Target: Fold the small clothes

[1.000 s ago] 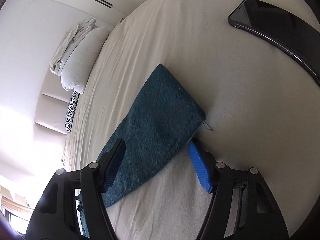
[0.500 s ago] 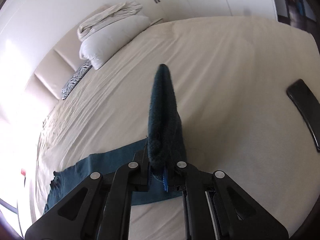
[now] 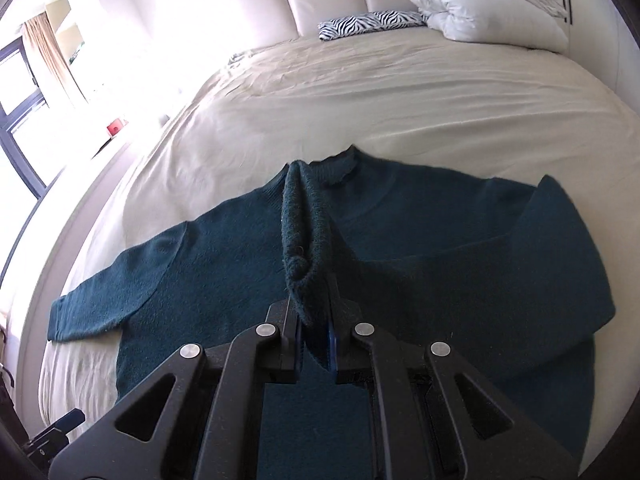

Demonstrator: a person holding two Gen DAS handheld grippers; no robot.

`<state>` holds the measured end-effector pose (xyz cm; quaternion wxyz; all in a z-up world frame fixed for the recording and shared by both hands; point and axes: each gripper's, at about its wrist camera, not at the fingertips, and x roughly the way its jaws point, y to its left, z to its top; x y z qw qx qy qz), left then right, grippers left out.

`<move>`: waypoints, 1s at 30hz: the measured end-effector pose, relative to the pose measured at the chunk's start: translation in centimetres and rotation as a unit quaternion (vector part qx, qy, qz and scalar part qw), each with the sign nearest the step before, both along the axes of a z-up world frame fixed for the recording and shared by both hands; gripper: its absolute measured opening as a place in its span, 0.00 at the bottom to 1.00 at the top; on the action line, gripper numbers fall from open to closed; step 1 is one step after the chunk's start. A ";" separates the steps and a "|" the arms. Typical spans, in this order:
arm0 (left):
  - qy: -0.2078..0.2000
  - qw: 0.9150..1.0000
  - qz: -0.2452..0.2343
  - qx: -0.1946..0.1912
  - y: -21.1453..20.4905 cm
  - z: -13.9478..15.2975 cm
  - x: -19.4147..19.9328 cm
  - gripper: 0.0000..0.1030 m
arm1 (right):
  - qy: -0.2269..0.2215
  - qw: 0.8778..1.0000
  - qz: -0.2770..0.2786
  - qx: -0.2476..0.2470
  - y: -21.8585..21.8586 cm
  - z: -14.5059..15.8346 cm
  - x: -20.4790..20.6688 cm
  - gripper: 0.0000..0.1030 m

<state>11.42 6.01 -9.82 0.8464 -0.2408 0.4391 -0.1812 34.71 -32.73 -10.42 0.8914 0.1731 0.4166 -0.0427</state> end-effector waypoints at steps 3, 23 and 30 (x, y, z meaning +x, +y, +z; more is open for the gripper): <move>0.002 1.000 -0.005 0.000 -0.3 -0.2 0.7 0.99 | 0.009 0.999 0.037 0.024 3.3 -2.8 -0.2 0.39; 0.049 0.983 -0.128 0.122 -20.5 -4.4 14.9 0.65 | -0.093 0.955 -0.127 0.251 -7.9 -7.9 -22.7 0.55; 0.022 0.982 -0.129 0.133 -20.2 -3.5 14.6 0.09 | -0.130 0.932 -0.142 0.306 -10.5 -11.2 -24.5 0.54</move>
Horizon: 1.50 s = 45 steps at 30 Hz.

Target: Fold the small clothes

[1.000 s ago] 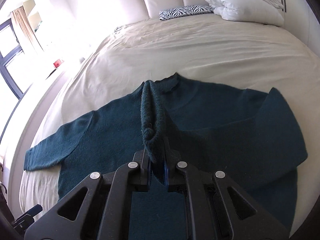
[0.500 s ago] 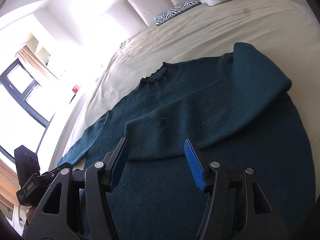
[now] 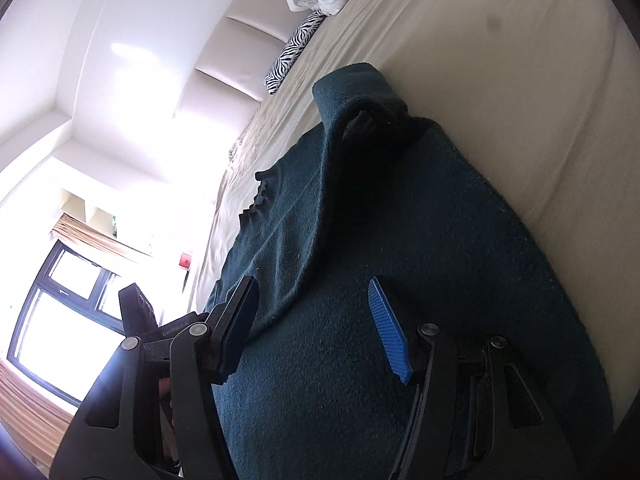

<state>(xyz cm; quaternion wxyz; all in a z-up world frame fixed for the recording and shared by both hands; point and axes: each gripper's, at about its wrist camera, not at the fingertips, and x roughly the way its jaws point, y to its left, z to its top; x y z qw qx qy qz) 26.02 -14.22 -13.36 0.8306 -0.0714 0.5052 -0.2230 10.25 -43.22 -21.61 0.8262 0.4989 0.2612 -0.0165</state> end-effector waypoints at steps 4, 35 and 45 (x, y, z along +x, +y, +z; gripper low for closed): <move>-0.058 0.998 0.030 -0.011 2.1 2.0 -0.2 0.03 | -0.021 0.999 -0.008 0.025 -0.9 -0.9 -0.7 0.53; 0.002 0.997 0.053 -0.060 1.9 0.4 -1.5 0.87 | -0.030 0.999 -0.012 0.012 0.0 -0.5 1.2 0.54; 0.043 0.979 0.071 -0.187 3.6 -1.4 -1.8 0.87 | -0.028 1.000 -0.010 0.006 0.1 -0.6 1.7 0.54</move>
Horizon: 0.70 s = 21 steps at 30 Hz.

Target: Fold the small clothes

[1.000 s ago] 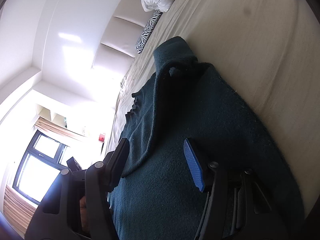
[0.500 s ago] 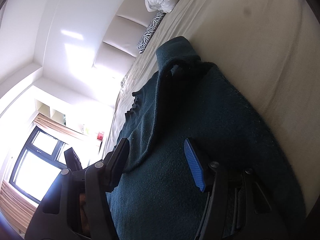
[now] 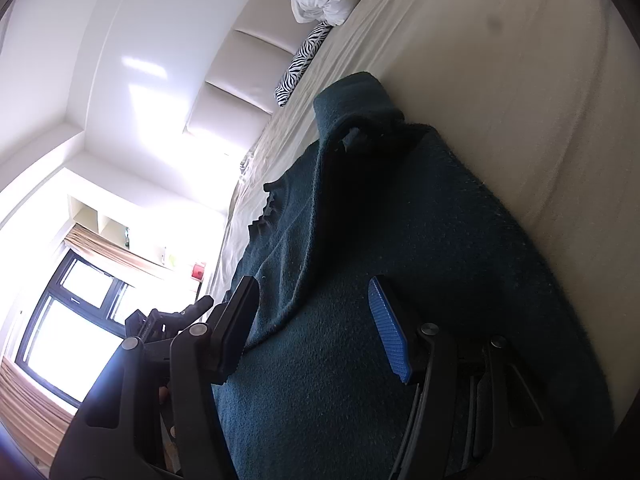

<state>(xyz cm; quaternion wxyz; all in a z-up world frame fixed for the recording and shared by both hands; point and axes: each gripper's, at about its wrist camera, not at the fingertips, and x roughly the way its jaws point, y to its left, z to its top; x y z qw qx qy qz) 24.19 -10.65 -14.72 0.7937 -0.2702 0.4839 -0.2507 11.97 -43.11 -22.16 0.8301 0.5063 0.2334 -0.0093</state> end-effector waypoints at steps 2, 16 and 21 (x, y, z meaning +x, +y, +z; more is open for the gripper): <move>-0.007 0.999 -0.008 0.046 -1.1 0.2 0.0 0.84 | 0.001 1.000 0.000 -0.002 0.1 0.0 0.1 0.54; -0.040 0.992 -0.013 0.121 -2.0 1.3 2.7 0.09 | 0.003 1.000 0.002 -0.013 0.2 -0.1 0.4 0.54; -0.085 0.990 0.011 0.114 -0.4 1.8 3.2 0.09 | -0.002 1.000 0.000 -0.004 -0.1 -0.3 0.2 0.54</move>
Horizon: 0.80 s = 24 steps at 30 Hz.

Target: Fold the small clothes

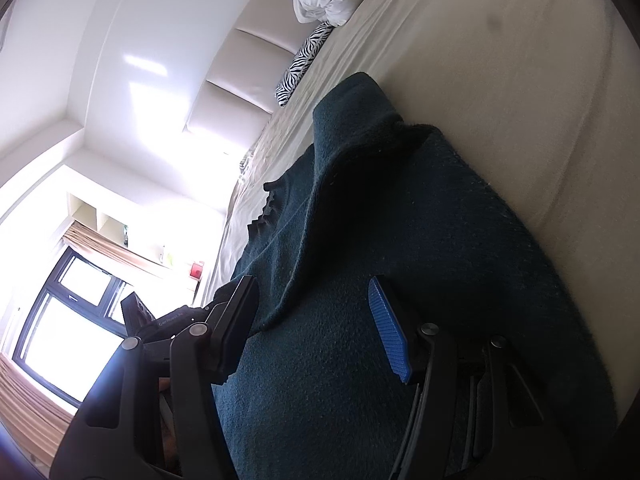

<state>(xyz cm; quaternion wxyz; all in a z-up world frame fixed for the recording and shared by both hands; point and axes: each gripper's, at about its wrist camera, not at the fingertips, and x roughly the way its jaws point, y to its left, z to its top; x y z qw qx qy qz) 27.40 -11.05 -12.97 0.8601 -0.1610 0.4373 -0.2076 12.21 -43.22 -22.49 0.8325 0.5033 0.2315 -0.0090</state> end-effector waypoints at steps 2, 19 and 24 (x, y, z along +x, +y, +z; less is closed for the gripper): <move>-0.007 1.000 -0.001 0.011 0.1 -0.6 0.0 0.09 | -0.002 1.000 -0.001 0.006 -0.2 0.1 -0.2 0.54; -0.005 0.999 0.007 -0.031 2.5 -3.8 1.7 0.11 | 0.137 0.988 -0.069 -0.003 -4.9 4.8 3.7 0.56; -0.019 0.999 0.007 -0.049 3.0 -3.7 1.4 0.10 | 0.193 0.968 -0.031 -0.155 -7.6 7.3 9.9 0.53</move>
